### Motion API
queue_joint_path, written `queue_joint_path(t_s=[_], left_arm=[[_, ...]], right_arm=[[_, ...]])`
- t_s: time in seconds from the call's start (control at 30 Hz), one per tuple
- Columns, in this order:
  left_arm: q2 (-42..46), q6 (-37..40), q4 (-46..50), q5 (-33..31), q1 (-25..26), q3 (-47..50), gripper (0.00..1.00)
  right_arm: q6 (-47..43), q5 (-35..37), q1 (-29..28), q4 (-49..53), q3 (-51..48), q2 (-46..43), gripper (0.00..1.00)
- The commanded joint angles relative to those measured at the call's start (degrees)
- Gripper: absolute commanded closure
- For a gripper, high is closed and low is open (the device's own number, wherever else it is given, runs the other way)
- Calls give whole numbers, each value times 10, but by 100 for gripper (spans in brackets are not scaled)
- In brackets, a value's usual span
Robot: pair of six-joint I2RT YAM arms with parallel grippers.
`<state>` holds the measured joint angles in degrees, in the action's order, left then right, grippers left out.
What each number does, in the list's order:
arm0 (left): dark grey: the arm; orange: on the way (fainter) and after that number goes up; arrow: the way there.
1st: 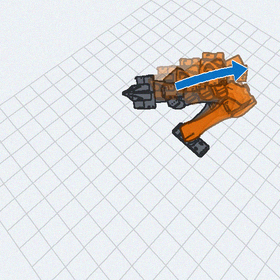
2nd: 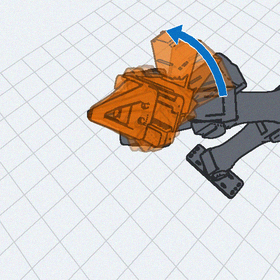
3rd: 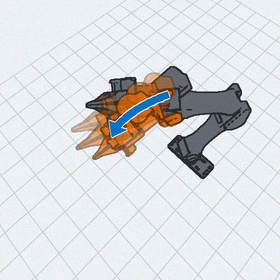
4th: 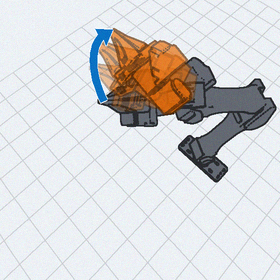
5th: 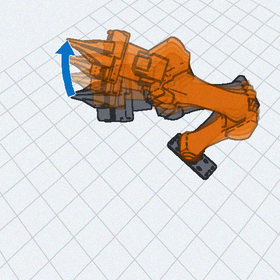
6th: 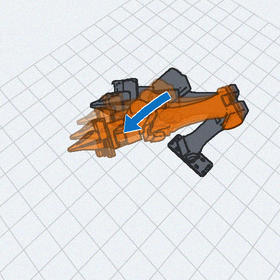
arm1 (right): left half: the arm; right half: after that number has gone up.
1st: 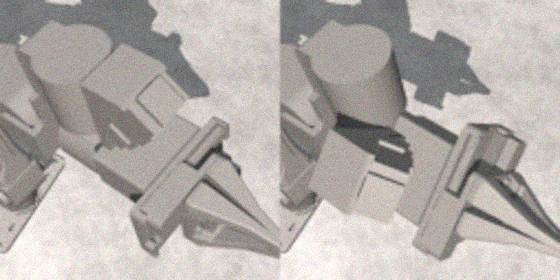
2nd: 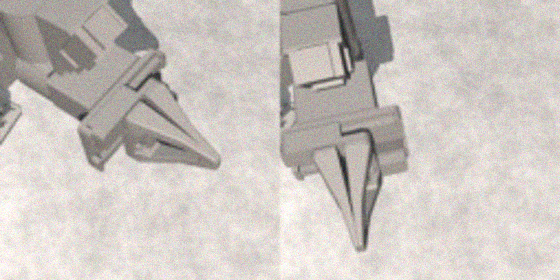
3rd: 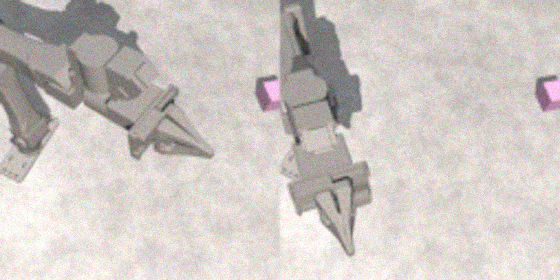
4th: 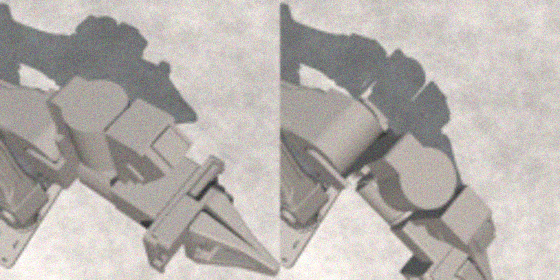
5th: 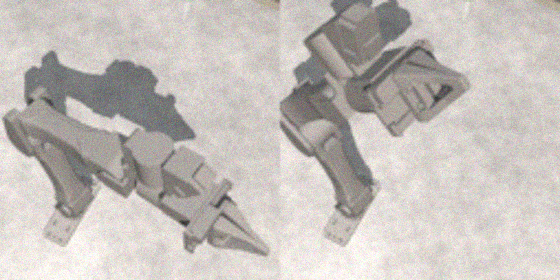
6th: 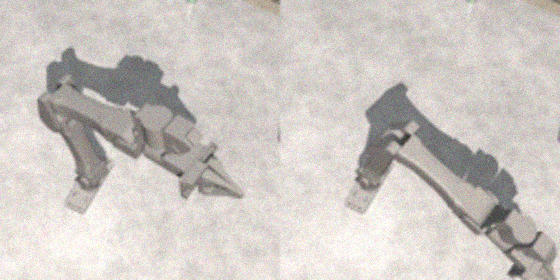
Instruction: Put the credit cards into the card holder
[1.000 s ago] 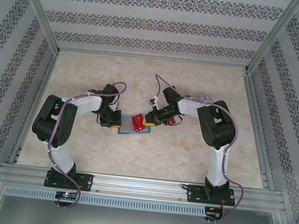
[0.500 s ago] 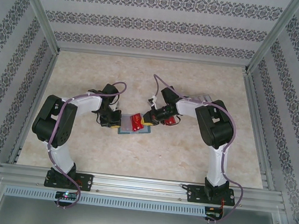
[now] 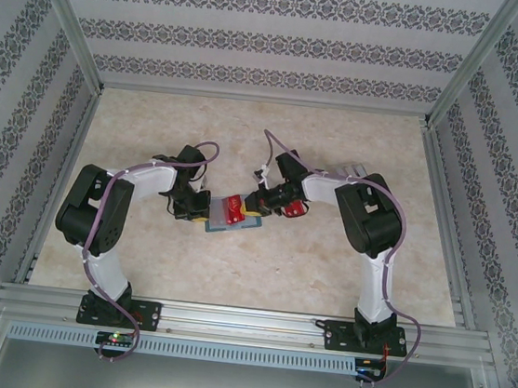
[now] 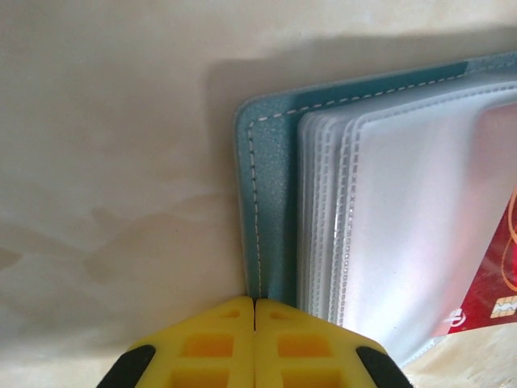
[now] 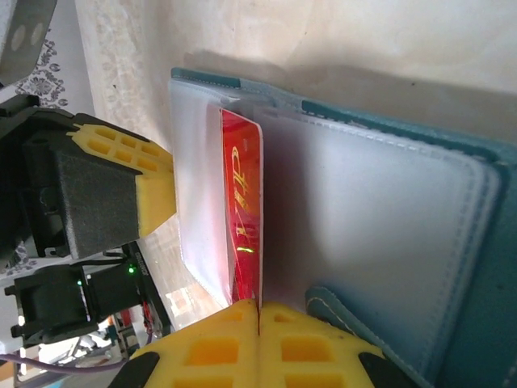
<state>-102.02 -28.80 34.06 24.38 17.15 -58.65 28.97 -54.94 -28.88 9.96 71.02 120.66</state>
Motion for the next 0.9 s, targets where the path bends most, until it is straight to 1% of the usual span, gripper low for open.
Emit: queue_joint_path(t_s=[0.0, 0.13, 0.37, 0.6, 0.7, 0.77, 0.87], left_arm=[[-55, 16, -42, -14, 15, 34, 94], [-55, 15, -43, -14, 15, 36, 95], [-57, 12, -47, -10, 15, 35, 97], [-59, 14, -46, -10, 15, 34, 97], [-56, 14, -42, -12, 14, 33, 97], [-49, 12, -36, -17, 13, 33, 96], [-37, 12, -24, -24, 11, 30, 96]], right_arm=[[24, 21, -12, -29, -14, 0, 100], [52, 32, -21, -54, -27, -11, 100], [89, 42, -57, -85, -23, -4, 100], [103, 48, -85, -80, 9, 16, 98], [94, 60, -84, -66, 5, 3, 89], [81, 79, -80, -48, -1, -15, 87], [61, 116, -76, -10, -9, -48, 79]])
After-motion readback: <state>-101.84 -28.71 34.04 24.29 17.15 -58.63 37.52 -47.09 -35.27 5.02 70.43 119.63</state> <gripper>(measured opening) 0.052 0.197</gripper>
